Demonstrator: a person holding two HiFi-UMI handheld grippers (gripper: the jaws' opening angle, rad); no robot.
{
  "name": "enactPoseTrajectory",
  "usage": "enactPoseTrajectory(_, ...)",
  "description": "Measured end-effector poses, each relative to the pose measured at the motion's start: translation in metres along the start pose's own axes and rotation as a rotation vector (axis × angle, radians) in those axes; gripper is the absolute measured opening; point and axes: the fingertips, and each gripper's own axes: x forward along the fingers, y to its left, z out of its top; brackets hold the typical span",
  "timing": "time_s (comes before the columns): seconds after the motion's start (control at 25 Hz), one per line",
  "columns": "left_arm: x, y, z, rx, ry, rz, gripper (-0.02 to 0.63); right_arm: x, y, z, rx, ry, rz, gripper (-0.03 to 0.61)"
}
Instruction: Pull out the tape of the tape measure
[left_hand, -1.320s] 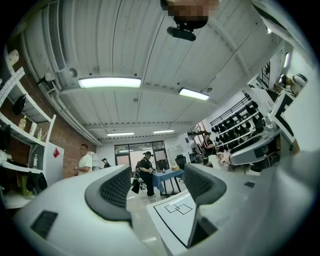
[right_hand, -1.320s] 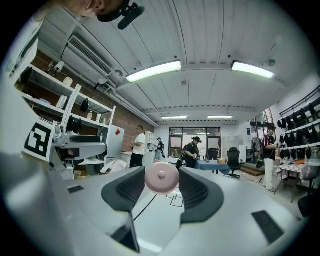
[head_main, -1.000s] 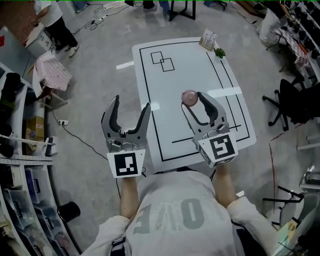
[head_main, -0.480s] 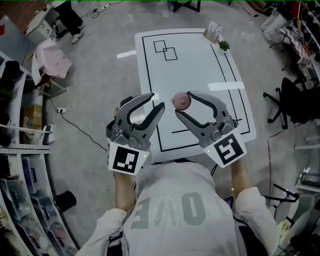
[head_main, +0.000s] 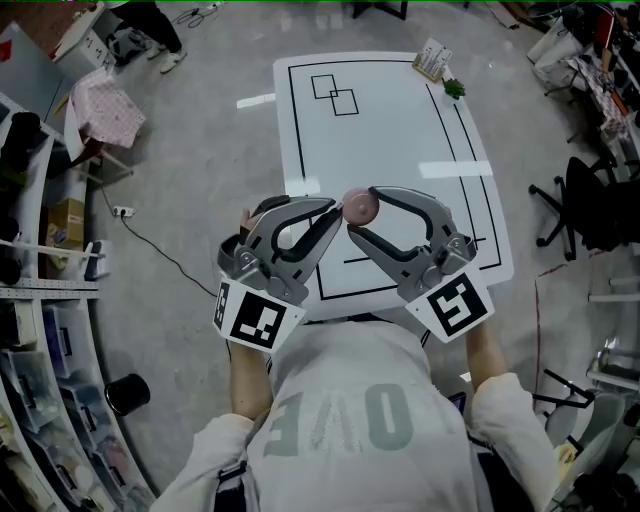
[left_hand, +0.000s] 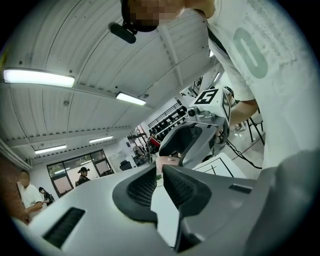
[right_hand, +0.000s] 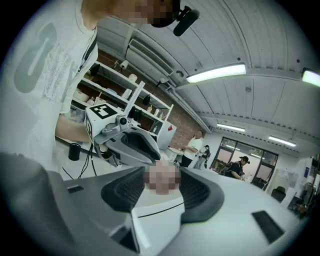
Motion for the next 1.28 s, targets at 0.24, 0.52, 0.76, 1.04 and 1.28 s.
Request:
enactPoseTrajectory(0.24,0.005,-0.007,-0.002,-0.054,0.004,-0.065,0.058,-0.005,0.0,-0.003,-0.001,-0.005,0.028,0.227)
enactPoseTrajectory(0.52,0.008,-0.009,-0.006,-0.099,0.007,-0.097,0.029,-0.005,0.001,-0.011,-0.004,0.017,0.045,0.227)
enactPoseTrajectory(0.76,0.012,-0.006,-0.009,-0.036,0.033,-0.067,0.028,-0.003,-0.004,-0.014,-0.025,0.038,0.007,0.227)
enactPoseTrajectory(1.04,-0.005,0.024,-0.024,-0.009,0.078,0.059,0.028,-0.016,-0.033,-0.039,-0.032,0.088,-0.137,0.227)
enactPoseTrajectory(1.28,-0.027,0.049,-0.035,0.007,0.109,0.159,0.028,-0.037,-0.052,-0.051,-0.025,0.111,-0.213,0.227)
